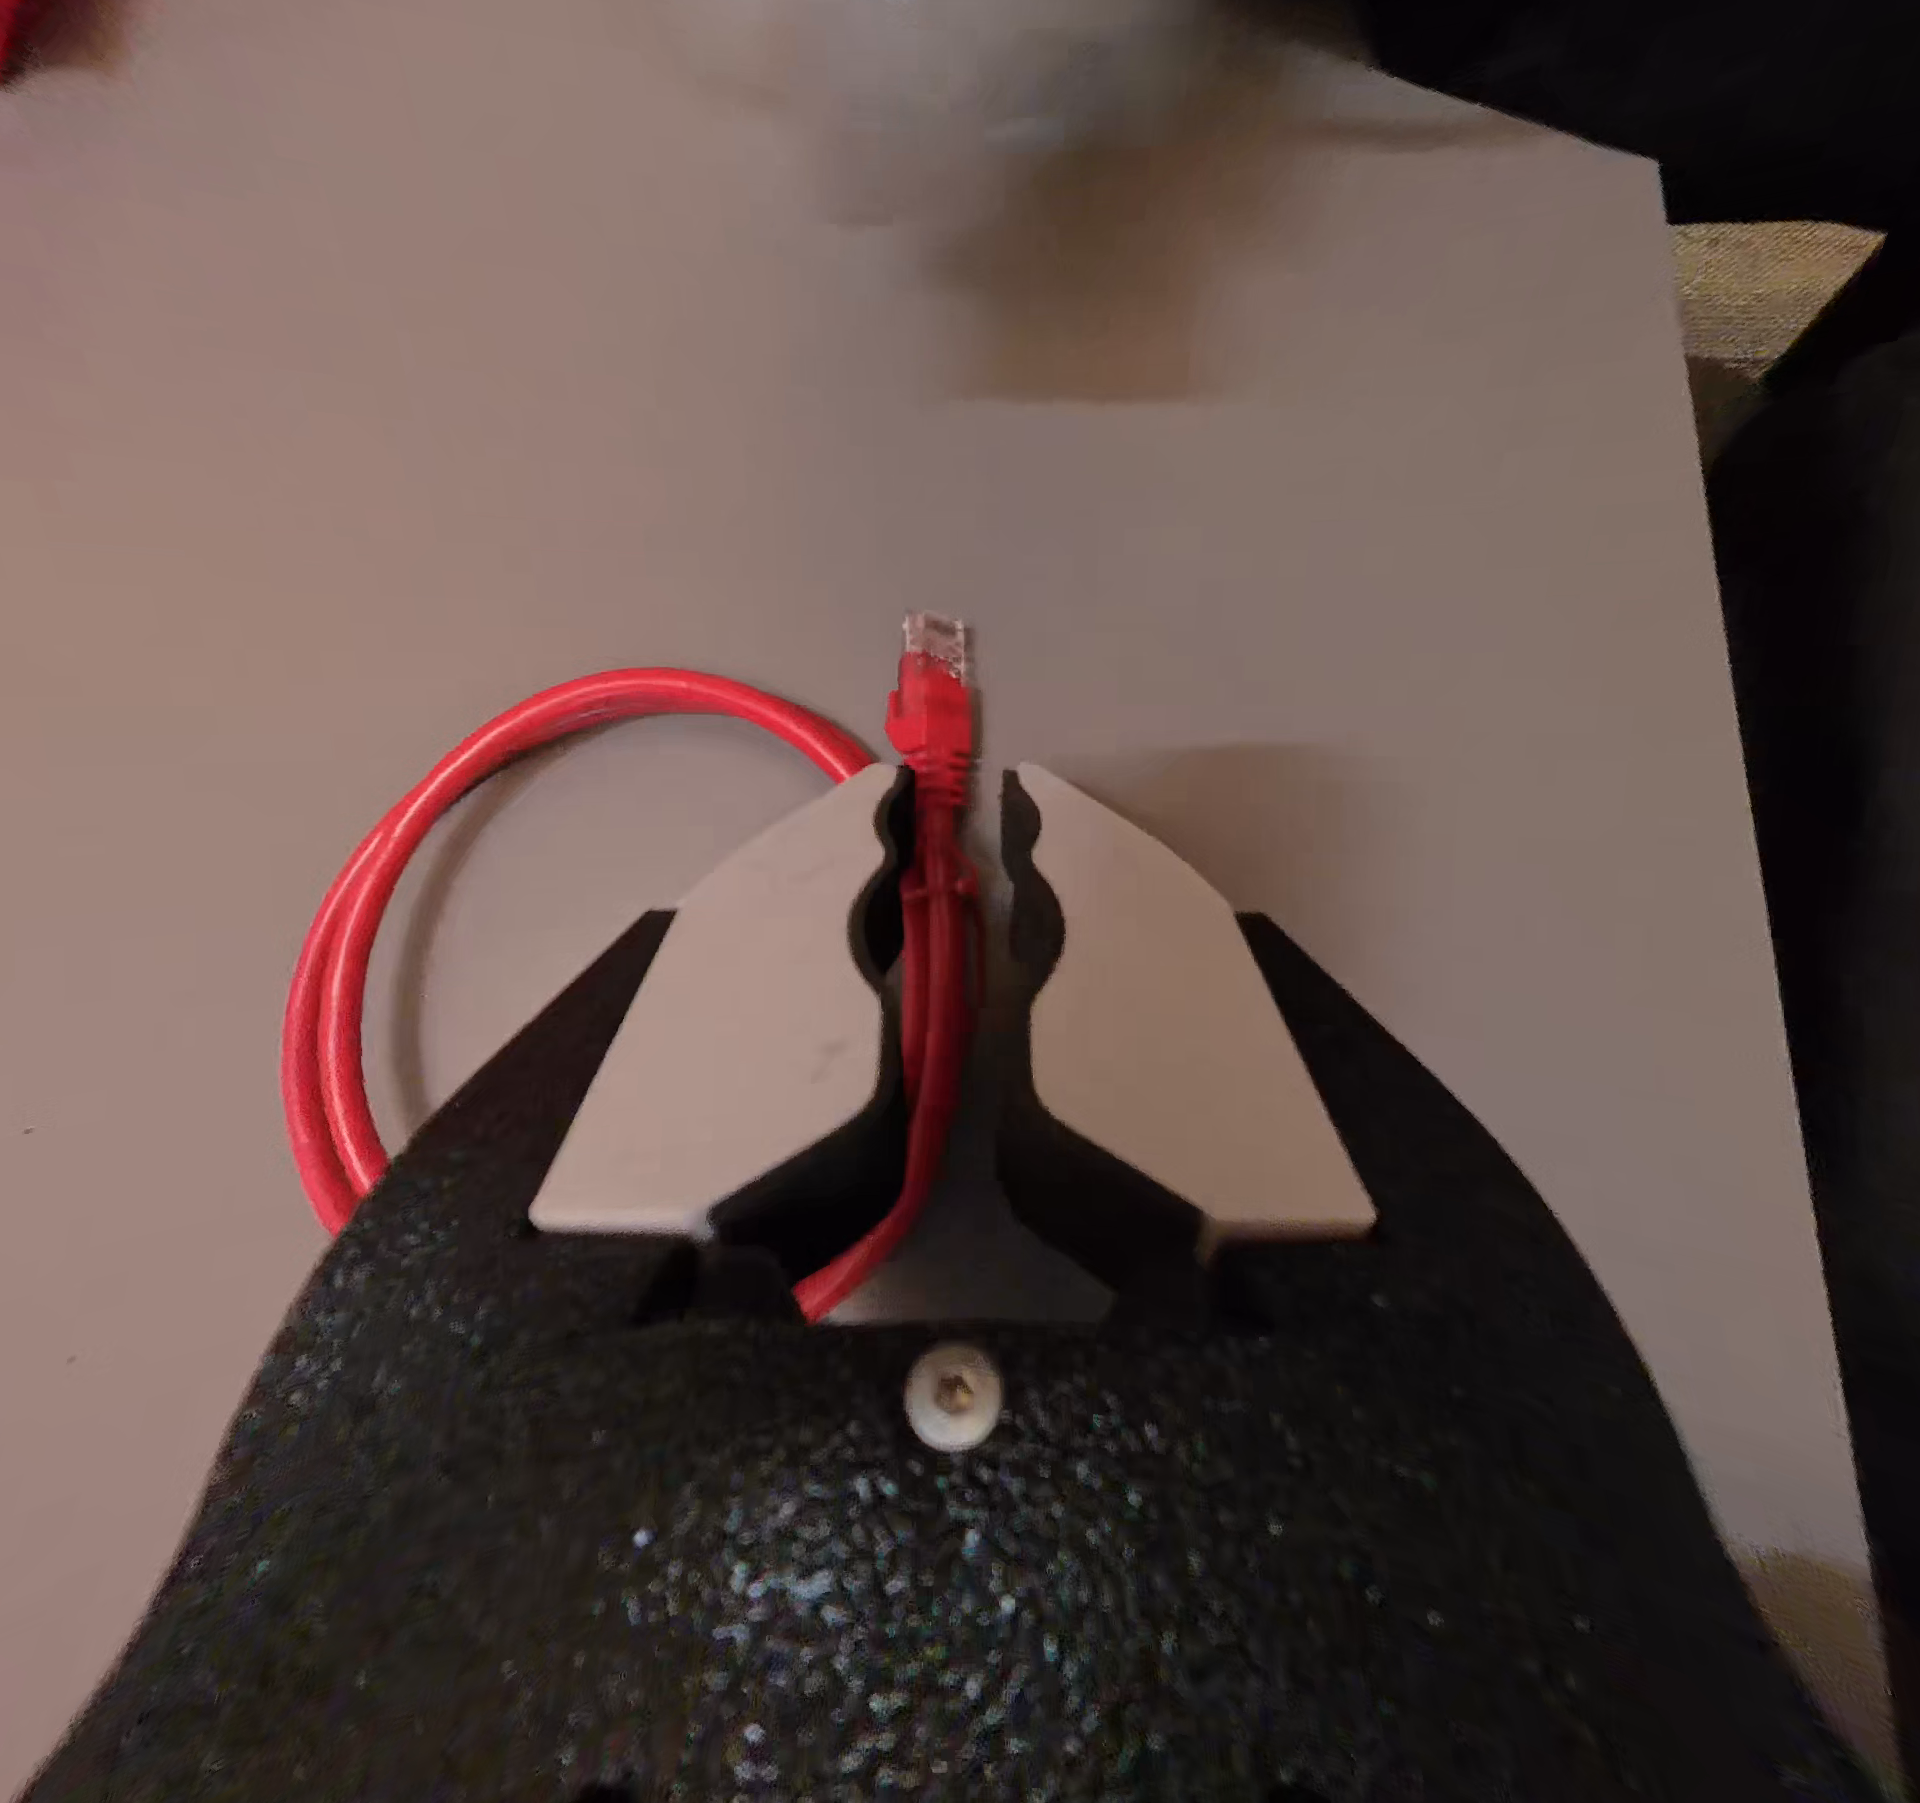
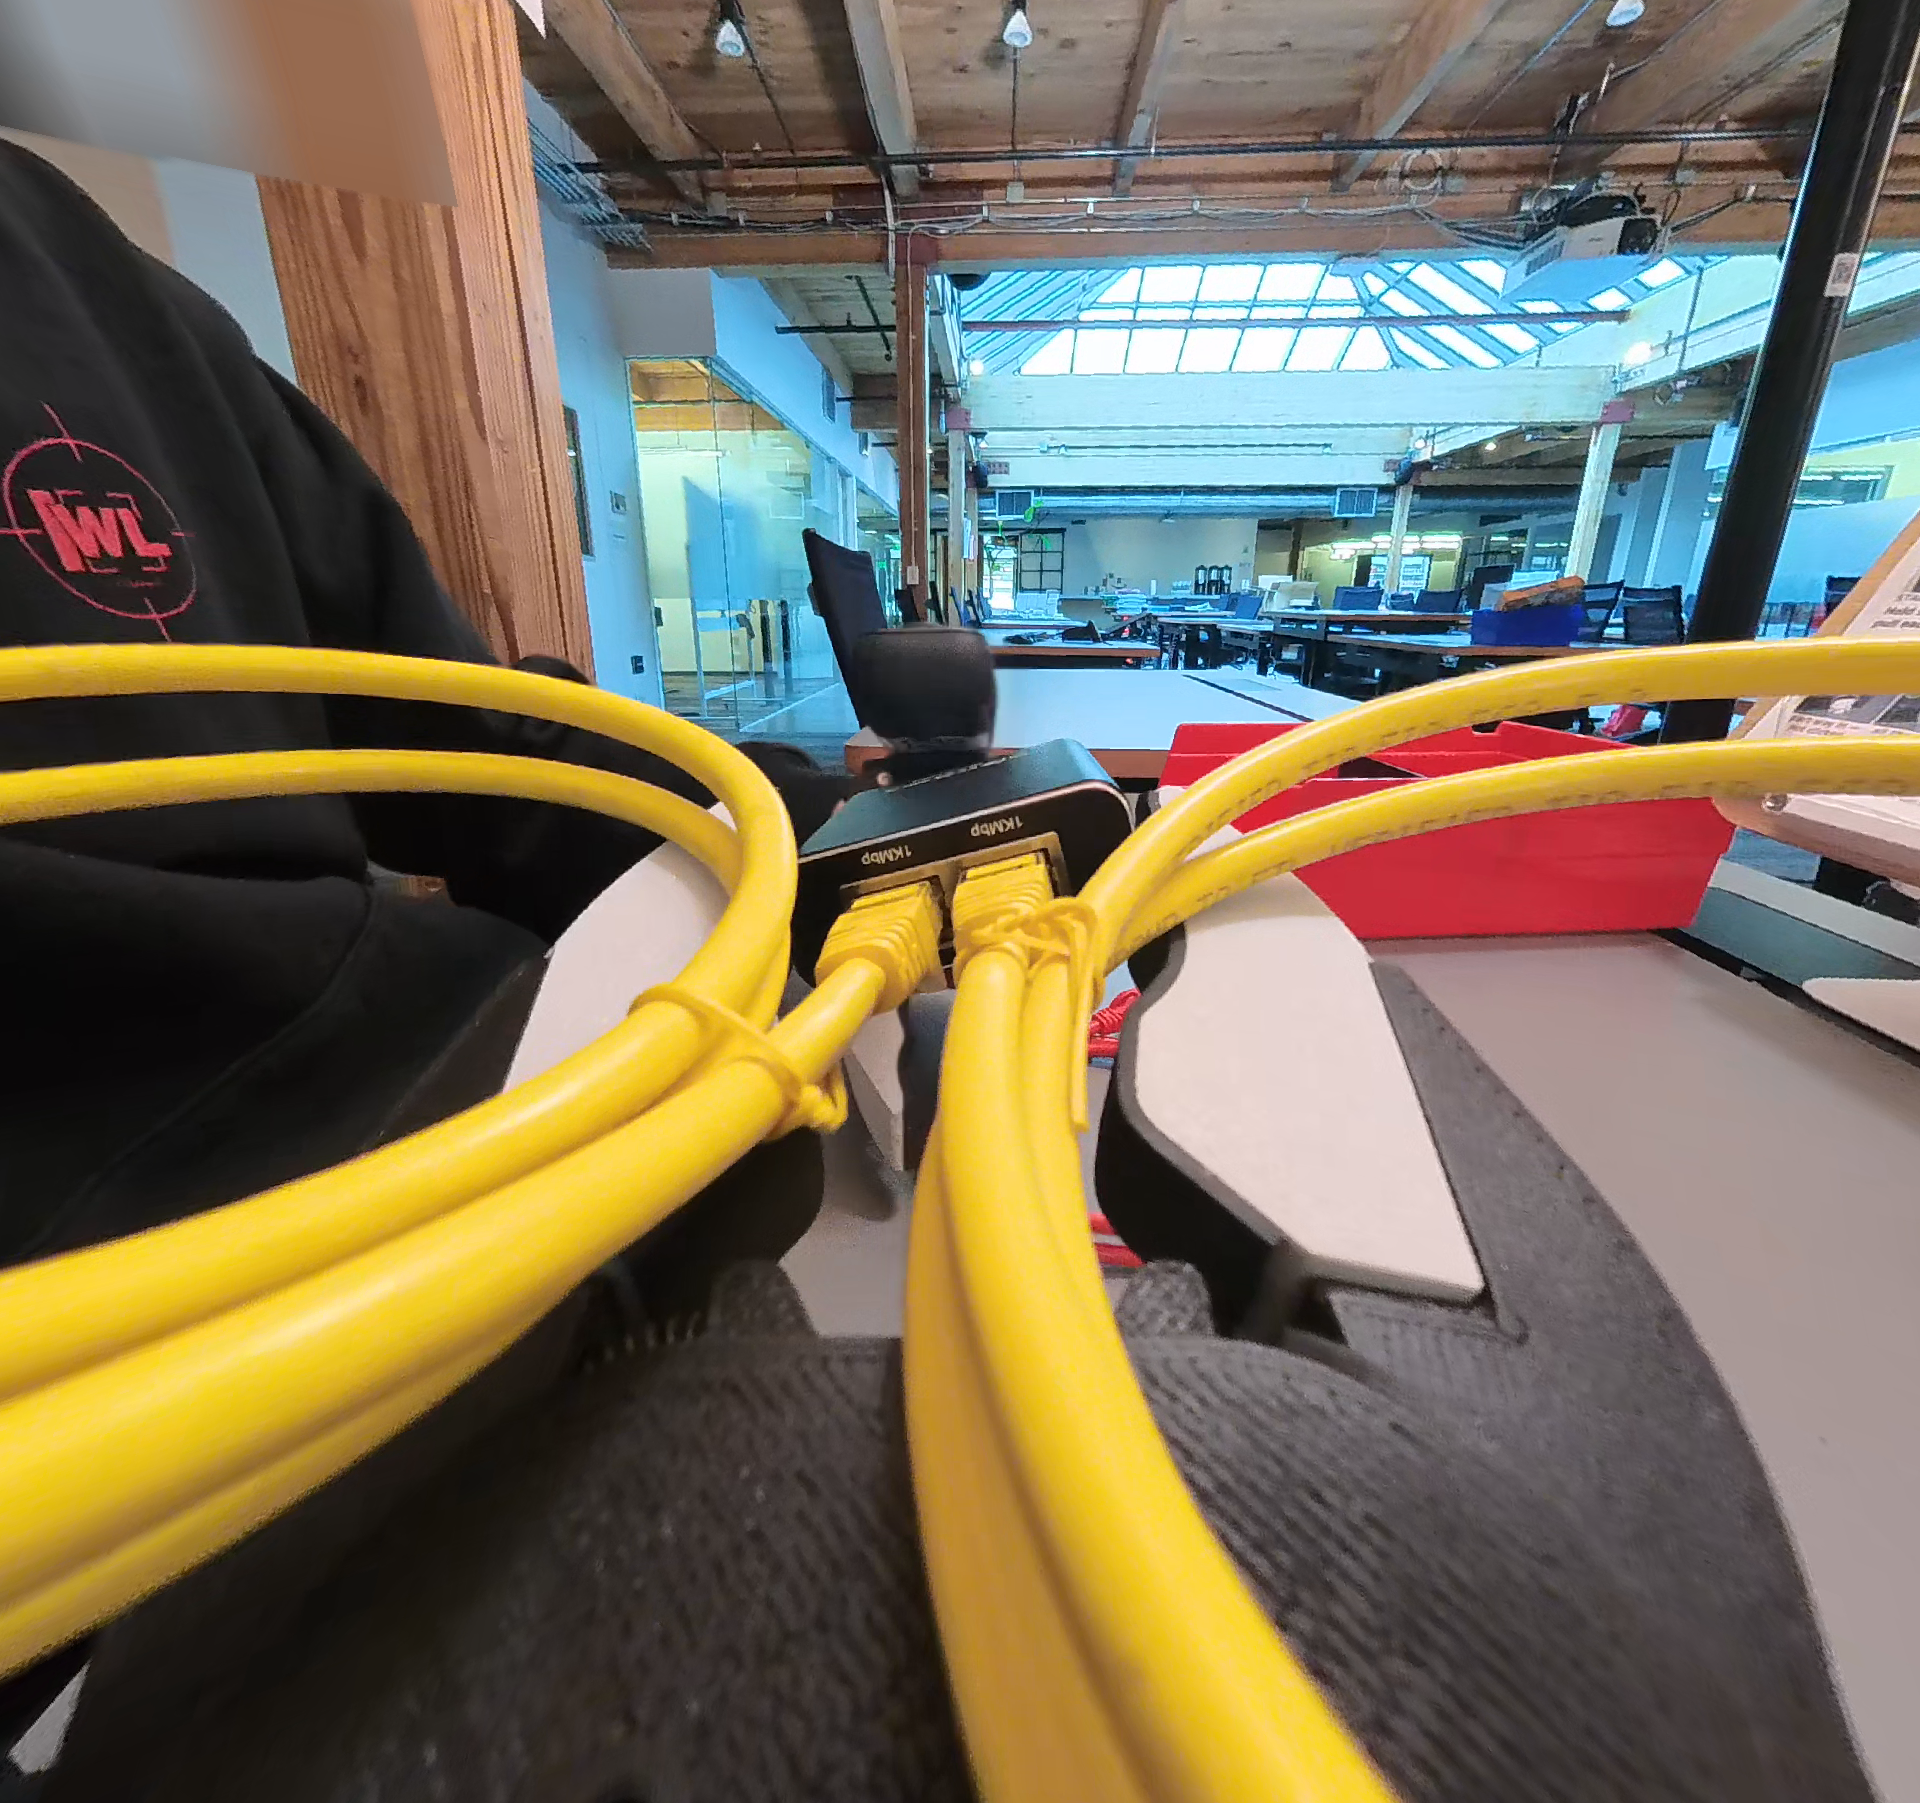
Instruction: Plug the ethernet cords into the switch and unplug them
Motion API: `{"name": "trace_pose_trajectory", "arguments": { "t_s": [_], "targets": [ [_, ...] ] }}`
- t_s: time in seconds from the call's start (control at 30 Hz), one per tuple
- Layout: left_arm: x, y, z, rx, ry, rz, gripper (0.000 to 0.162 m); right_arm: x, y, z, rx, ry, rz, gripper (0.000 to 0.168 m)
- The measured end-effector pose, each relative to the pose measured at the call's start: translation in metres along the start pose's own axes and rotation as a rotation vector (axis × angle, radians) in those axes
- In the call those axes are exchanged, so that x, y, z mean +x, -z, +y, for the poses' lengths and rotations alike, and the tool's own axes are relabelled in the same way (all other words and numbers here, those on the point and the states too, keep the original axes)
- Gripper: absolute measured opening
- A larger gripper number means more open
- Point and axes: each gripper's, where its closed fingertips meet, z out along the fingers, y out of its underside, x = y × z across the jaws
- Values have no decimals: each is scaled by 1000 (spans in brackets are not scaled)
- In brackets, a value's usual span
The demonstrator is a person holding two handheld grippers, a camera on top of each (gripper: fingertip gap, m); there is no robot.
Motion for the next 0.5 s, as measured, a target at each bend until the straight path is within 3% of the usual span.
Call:
{"name": "trace_pose_trajectory", "arguments": {
  "t_s": [0.5],
  "targets": [
    [-7,-5,8,-22,-90,-169,11,-1,-2,3,-1,-15,-13,64]
  ]
}}
